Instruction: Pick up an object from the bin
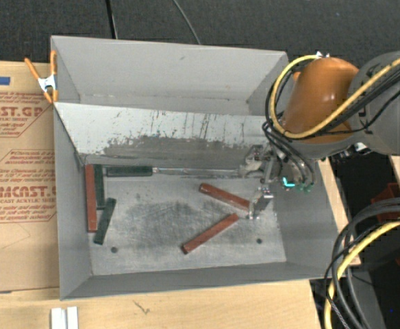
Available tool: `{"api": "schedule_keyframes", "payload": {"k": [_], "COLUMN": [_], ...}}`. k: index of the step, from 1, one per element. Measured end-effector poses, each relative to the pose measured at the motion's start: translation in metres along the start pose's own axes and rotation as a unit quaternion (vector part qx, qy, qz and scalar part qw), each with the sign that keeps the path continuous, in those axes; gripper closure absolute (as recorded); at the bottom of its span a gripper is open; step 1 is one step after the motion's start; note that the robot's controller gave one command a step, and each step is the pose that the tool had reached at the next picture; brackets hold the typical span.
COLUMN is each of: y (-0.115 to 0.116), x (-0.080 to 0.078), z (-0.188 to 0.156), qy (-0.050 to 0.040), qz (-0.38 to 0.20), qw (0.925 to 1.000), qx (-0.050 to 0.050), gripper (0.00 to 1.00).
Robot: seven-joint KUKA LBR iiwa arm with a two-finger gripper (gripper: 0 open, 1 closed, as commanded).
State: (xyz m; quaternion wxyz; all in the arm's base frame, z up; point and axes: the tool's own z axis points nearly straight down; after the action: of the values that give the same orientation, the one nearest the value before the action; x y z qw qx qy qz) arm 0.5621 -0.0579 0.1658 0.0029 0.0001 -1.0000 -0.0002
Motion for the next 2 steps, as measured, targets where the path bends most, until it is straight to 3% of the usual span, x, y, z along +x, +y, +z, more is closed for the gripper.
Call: {"api": "schedule_keyframes", "payload": {"k": [1, 2], "y": [0.0, 0.001], "x": [-0.002, 0.025], "z": [-0.004, 0.091], "qy": [-0.0036, -0.003], "qz": [0.0, -0.067], "qw": [1.0, 0.9978], "qx": [0.0, 0.0], "gripper": [0.0, 1.0]}}
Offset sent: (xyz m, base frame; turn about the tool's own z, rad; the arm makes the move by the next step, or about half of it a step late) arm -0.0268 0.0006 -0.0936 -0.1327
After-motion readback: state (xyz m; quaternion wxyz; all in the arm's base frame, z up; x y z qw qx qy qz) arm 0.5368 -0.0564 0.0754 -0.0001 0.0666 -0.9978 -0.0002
